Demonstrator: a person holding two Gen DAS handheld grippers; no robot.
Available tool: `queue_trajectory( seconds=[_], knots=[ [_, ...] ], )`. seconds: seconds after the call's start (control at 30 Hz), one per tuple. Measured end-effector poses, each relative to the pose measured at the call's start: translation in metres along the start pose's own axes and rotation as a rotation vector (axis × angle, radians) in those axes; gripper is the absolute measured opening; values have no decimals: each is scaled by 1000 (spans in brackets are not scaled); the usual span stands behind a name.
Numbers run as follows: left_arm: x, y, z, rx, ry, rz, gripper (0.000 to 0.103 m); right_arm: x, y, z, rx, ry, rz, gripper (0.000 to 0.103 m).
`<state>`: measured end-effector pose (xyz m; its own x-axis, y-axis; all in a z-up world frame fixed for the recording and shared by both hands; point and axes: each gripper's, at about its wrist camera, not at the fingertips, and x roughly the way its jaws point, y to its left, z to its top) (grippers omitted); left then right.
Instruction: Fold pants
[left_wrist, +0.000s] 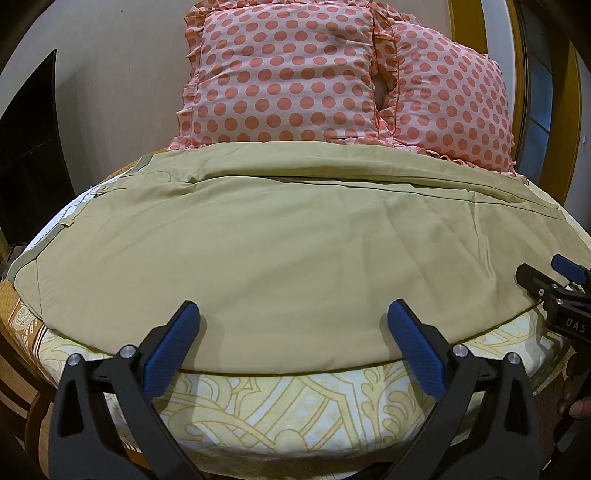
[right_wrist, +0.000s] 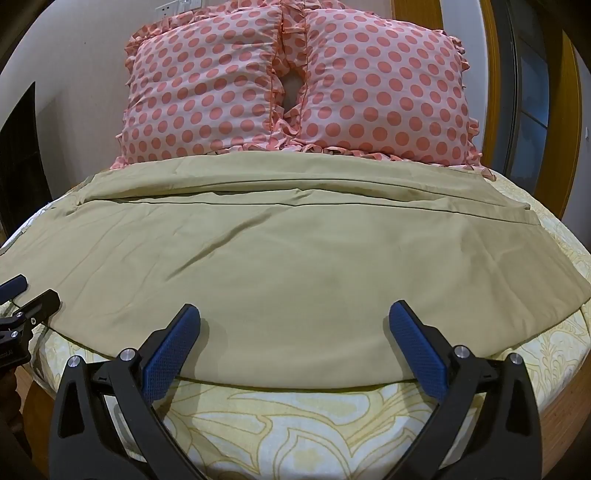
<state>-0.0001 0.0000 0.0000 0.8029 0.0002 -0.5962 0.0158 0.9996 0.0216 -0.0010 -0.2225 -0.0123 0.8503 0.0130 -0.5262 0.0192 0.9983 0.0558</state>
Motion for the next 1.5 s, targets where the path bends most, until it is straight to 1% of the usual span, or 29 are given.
queue_trajectory(
  seconds=[1.5],
  knots=[
    [0,0,0,0,-2,0,101,-4,-1,0,5,-21,-5,102]
  ],
)
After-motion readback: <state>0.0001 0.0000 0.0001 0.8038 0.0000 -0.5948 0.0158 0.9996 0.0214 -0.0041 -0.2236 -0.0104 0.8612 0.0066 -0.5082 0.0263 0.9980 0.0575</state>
